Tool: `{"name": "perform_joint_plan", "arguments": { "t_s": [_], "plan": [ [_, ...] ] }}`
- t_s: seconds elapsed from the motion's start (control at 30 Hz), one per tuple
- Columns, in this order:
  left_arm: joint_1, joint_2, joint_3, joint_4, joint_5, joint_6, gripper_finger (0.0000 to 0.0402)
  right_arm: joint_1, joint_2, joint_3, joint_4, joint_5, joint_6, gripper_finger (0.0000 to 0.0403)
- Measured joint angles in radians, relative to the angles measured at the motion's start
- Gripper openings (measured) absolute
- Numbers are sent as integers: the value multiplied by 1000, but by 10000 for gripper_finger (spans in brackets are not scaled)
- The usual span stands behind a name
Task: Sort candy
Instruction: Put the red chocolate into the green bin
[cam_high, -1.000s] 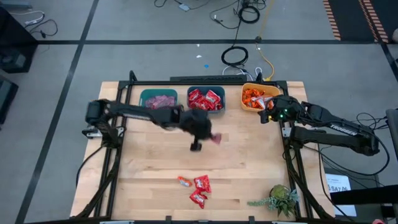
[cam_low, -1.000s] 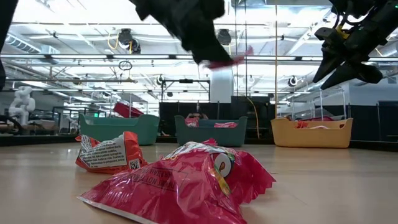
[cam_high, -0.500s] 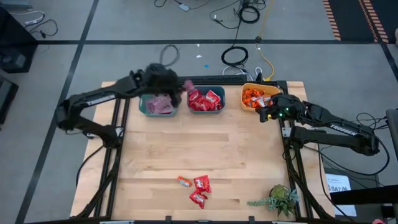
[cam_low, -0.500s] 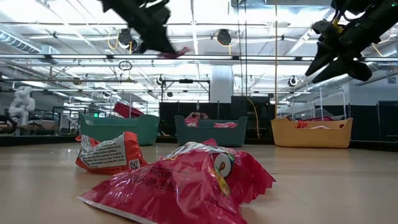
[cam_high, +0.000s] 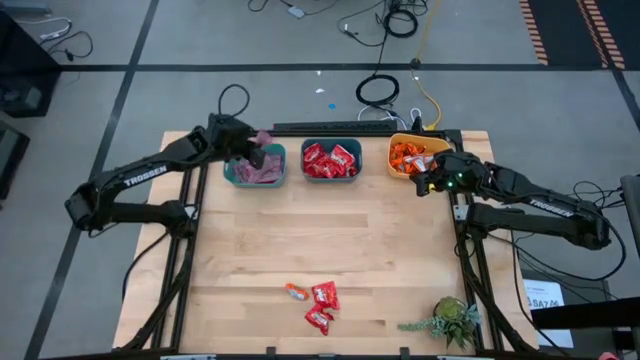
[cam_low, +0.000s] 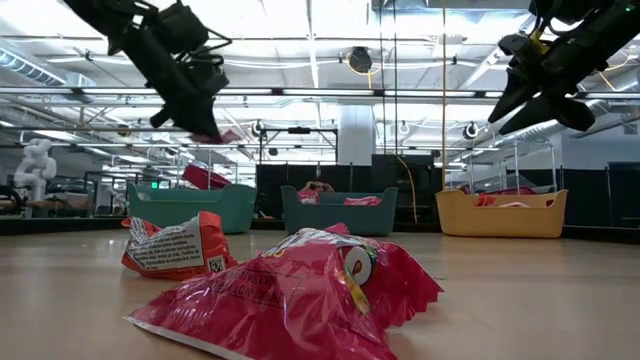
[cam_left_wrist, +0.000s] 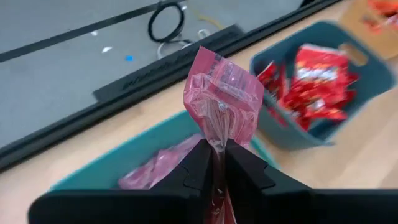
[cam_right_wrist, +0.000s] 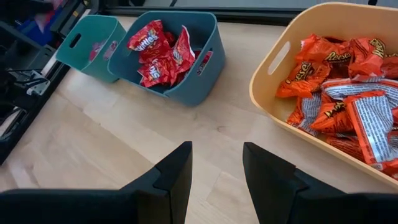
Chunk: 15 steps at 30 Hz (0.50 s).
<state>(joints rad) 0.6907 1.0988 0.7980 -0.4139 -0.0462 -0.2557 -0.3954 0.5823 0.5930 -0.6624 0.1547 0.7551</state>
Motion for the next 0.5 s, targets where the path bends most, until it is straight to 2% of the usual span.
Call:
{"name": "perform_joint_plan", "arguments": {
  "t_s": [0.5],
  "plan": [
    [11, 1, -25, 18, -65, -1, 63, 0, 30, 0, 9, -4, -12, 134]
  ]
}}
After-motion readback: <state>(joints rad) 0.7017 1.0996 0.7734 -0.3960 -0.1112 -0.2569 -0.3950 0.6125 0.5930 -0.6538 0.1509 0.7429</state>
